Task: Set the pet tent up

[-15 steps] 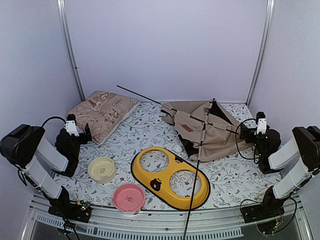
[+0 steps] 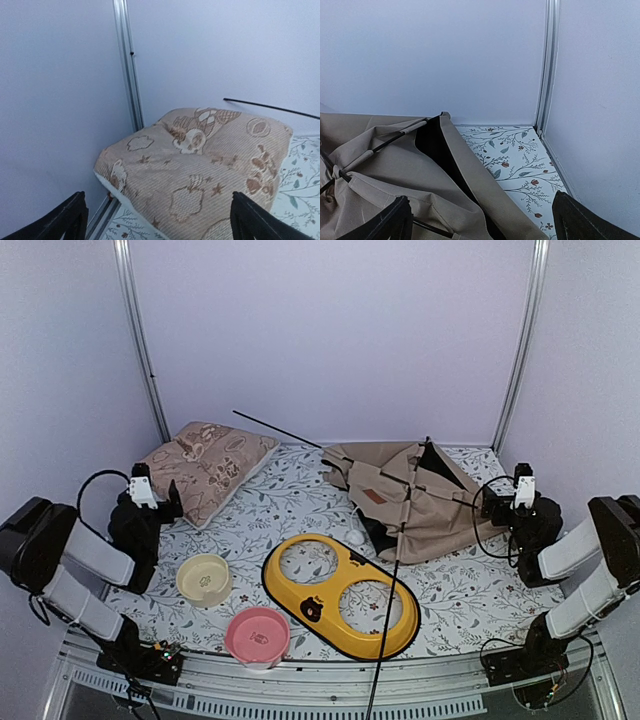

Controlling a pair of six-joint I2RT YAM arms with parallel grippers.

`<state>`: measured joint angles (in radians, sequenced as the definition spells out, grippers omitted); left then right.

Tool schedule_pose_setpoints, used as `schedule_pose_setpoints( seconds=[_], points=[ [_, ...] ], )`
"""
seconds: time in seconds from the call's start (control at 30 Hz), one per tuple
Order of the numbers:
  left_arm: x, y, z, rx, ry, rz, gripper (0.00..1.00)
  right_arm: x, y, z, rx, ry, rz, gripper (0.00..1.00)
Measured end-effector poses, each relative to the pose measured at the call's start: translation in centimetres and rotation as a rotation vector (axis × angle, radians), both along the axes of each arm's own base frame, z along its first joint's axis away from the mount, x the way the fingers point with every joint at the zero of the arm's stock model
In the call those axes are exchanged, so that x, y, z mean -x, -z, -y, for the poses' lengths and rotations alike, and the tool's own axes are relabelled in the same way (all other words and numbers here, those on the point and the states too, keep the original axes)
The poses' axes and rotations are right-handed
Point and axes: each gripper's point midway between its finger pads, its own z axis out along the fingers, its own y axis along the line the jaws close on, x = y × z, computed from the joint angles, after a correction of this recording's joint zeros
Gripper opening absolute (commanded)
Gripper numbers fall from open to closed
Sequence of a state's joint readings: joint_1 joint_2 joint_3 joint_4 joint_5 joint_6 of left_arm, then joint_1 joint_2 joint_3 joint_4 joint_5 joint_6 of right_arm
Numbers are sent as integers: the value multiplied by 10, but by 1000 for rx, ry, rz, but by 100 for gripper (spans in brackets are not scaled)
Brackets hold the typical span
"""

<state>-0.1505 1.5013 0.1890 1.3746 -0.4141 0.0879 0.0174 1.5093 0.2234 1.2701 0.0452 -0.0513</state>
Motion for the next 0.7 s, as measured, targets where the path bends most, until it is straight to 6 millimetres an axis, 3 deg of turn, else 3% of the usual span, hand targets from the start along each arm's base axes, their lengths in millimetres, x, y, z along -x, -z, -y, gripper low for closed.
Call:
schedule_pose_setpoints(
  seconds=[0.1,0.2,0.27,0.33,0.4,0.5,0.6,0.7],
  points=[
    [-4,-39,33,-23,67,46,99,3,-11,5,-11,31,11,99],
    [-19,-100,71,9,188,100,100,5,-36,3,-23,56,40,99],
    [-22,-145,94,41,270,137,100,8,-62,-1,-66,51,76,99],
    [-20,-176,113,76,345,144,100,11,-94,-7,-116,30,117,99],
    [-18,-191,129,104,407,111,100,16,-126,-18,-158,1,151,99],
    [-13,-196,158,143,508,10,99,28,-163,-54,-206,-91,170,99],
    [2,-189,185,168,616,-88,100,46,-176,-110,-235,-237,118,99],
    [26,-183,209,195,731,-169,99,64,-171,-161,-234,-359,18,99]
  ],
)
